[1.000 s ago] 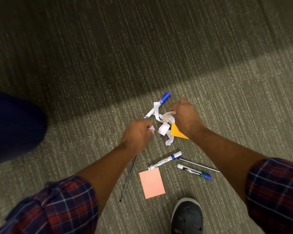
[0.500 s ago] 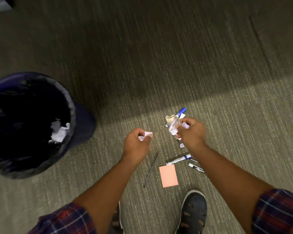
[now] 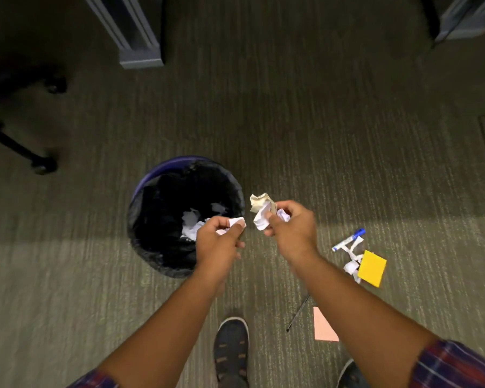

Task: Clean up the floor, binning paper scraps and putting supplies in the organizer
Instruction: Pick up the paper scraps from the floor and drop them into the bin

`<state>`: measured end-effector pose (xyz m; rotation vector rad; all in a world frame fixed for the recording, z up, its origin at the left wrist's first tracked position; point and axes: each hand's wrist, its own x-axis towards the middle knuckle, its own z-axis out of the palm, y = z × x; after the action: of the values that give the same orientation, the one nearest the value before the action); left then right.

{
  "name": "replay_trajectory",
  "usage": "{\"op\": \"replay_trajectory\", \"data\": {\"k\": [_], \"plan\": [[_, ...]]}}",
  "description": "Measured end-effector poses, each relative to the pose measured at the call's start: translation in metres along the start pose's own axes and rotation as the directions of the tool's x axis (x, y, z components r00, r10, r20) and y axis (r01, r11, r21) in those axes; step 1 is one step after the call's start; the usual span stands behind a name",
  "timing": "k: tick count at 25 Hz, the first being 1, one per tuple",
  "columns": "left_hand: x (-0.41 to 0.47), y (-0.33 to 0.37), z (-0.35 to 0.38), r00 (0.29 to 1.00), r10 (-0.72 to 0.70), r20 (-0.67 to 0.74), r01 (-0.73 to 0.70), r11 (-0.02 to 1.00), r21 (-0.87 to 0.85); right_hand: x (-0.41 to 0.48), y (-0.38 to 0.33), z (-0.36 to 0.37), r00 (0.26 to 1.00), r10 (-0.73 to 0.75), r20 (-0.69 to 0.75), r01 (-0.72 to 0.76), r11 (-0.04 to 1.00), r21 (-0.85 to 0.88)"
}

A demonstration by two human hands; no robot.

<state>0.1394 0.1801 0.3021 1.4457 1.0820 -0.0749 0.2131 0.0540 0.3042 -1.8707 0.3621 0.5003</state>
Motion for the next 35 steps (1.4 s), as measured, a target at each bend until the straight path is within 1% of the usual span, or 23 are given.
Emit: {"op": "replay_trajectory", "data": {"k": [3, 6, 10, 14, 17, 20, 22, 24, 26, 28, 30, 33, 35], "plan": [[0.023, 0.007, -0.047, 0.989, -0.094, -0.114, 0.081, 0.990, -0.115, -0.013, -0.026, 0.054, 0.996, -0.028, 0.082, 0.035, 0.996, -0.084], [0.042, -0.001, -0.081, 0.964, -0.180, -0.196, 0.151, 0.976, -0.155, -0.019, -0.026, 0.100, 0.992, -0.032, 0.124, 0.058, 0.976, -0.212], [0.063, -0.011, -0.101, 0.943, -0.256, -0.213, 0.224, 0.961, -0.162, -0.023, -0.023, 0.130, 0.985, 0.062, 0.158, -0.010, 0.950, -0.313], [0.075, -0.011, -0.107, 0.928, -0.324, -0.185, 0.279, 0.931, -0.234, -0.019, -0.018, 0.136, 0.974, 0.117, 0.195, -0.056, 0.955, -0.293], [0.076, -0.010, -0.104, 0.926, -0.325, -0.193, 0.279, 0.932, -0.232, -0.017, -0.016, 0.128, 0.972, 0.132, 0.192, -0.082, 0.965, -0.250], [0.069, -0.006, -0.094, 0.938, -0.270, -0.219, 0.224, 0.951, -0.212, -0.020, -0.016, 0.114, 0.980, 0.108, 0.169, -0.083, 0.985, -0.151], [0.062, 0.002, -0.084, 0.946, -0.189, -0.264, 0.146, 0.974, -0.174, -0.022, -0.016, 0.104, 0.987, 0.094, 0.133, -0.084, 0.993, -0.081], [0.050, 0.013, -0.068, 0.953, -0.054, -0.297, 0.023, 0.994, -0.107, -0.023, -0.010, 0.087, 0.995, 0.069, 0.065, -0.069, 0.998, -0.009], [0.032, 0.018, -0.044, 0.950, 0.108, -0.291, -0.118, 0.993, -0.016, -0.022, 0.002, 0.061, 0.998, 0.055, 0.003, -0.055, 0.998, 0.015], [0.010, 0.017, -0.010, 0.940, 0.255, -0.227, -0.243, 0.967, 0.080, -0.021, 0.026, 0.024, 0.999, 0.040, -0.034, -0.041, 0.999, -0.027], [-0.008, 0.003, 0.027, 0.940, 0.322, -0.115, -0.307, 0.943, 0.131, -0.017, 0.062, -0.015, 0.995, 0.055, -0.078, -0.061, 0.995, -0.082], [-0.021, -0.040, 0.086, 0.950, 0.311, 0.038, -0.313, 0.932, 0.186, -0.008, 0.124, -0.077, 0.979, 0.116, -0.170, -0.142, 0.978, -0.152], [-0.023, -0.071, 0.124, 0.956, 0.260, 0.139, -0.286, 0.930, 0.232, 0.003, 0.168, -0.112, 0.967, 0.130, -0.221, -0.174, 0.966, -0.194]]}}
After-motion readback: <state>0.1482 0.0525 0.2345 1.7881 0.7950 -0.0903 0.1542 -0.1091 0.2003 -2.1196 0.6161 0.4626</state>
